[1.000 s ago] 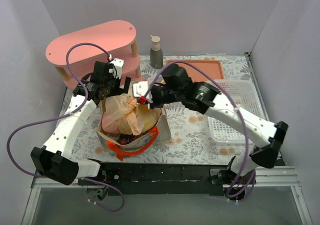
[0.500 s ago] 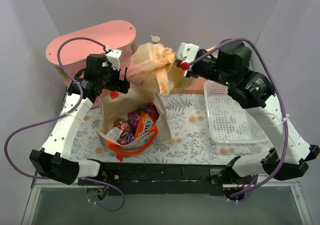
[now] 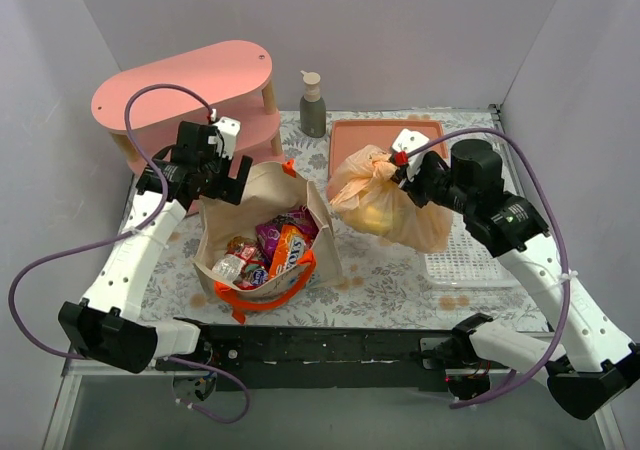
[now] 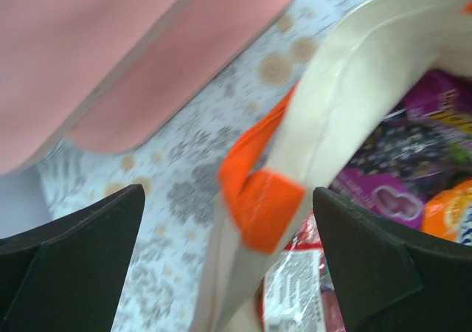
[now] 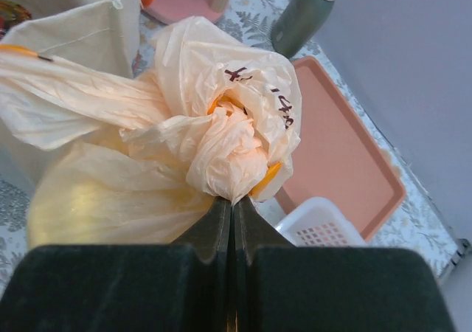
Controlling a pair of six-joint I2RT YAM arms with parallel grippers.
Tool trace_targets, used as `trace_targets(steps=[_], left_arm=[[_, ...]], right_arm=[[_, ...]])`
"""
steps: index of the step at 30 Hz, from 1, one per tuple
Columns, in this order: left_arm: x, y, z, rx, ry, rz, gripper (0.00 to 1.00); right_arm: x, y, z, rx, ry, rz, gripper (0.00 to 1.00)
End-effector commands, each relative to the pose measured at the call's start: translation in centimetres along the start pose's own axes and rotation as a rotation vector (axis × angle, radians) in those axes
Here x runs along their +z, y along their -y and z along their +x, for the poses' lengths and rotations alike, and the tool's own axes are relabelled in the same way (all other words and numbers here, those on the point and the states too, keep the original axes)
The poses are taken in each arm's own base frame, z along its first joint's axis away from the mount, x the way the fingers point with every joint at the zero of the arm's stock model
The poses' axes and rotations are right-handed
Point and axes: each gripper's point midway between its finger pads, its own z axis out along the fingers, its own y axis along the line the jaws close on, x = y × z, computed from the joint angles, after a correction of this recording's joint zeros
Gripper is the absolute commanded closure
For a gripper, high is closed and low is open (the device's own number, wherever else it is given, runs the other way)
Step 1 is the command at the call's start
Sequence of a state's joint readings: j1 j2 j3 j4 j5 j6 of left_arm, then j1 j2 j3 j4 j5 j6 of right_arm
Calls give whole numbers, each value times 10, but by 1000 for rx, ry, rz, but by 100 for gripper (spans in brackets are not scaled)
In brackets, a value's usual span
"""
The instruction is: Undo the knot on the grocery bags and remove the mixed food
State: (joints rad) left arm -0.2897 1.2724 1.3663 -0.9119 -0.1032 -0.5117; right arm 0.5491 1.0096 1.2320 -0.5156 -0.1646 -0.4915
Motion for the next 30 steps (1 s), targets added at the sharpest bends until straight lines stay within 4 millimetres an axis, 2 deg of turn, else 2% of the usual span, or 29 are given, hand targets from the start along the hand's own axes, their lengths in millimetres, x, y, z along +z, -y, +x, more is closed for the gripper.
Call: trace_targets(steps=[1, 3, 7, 9, 12, 13, 14, 15, 17, 19, 20, 21, 25, 30], left_arm=[[-48, -35, 31, 4, -143, -180, 2], [-56, -28, 64, 17, -261, -146, 2], [-68, -17, 108, 23, -371, -100, 2], [-70, -19, 128, 36, -418, -116, 2], [-76, -42, 149, 91, -465, -253, 2], [-77, -46, 158, 113, -487, -274, 6], [-82, -55, 159, 145, -487, -317, 21], [-90, -59, 159, 151, -456, -336, 31], [-101, -72, 160, 209, -445, -397, 68], [-112, -83, 170, 265, -452, -453, 87], [-116, -88, 174, 288, -459, -480, 100], [-124, -98, 177, 348, -488, -529, 100], [-148, -116, 188, 527, -521, -600, 100], [-149, -126, 200, 671, -559, -659, 100]], right_arm=[[-5, 0, -42, 74, 198, 5, 99], [0, -7, -35, 91, 188, -24, 99], [8, -17, -28, 119, 169, -74, 99], [14, -24, -19, 142, 151, -103, 99], [22, -35, -13, 186, 145, -151, 99], [25, -37, -12, 214, 143, -158, 99], [29, -40, -11, 228, 140, -175, 99], [30, -41, -11, 235, 140, -186, 99], [33, -44, -11, 243, 142, -201, 99], [35, -45, -9, 236, 138, -210, 99], [36, -48, -5, 240, 124, -224, 99], [37, -51, -3, 247, 117, -236, 99], [40, -62, -1, 290, 105, -289, 99], [46, -64, 2, 317, 95, -299, 99]])
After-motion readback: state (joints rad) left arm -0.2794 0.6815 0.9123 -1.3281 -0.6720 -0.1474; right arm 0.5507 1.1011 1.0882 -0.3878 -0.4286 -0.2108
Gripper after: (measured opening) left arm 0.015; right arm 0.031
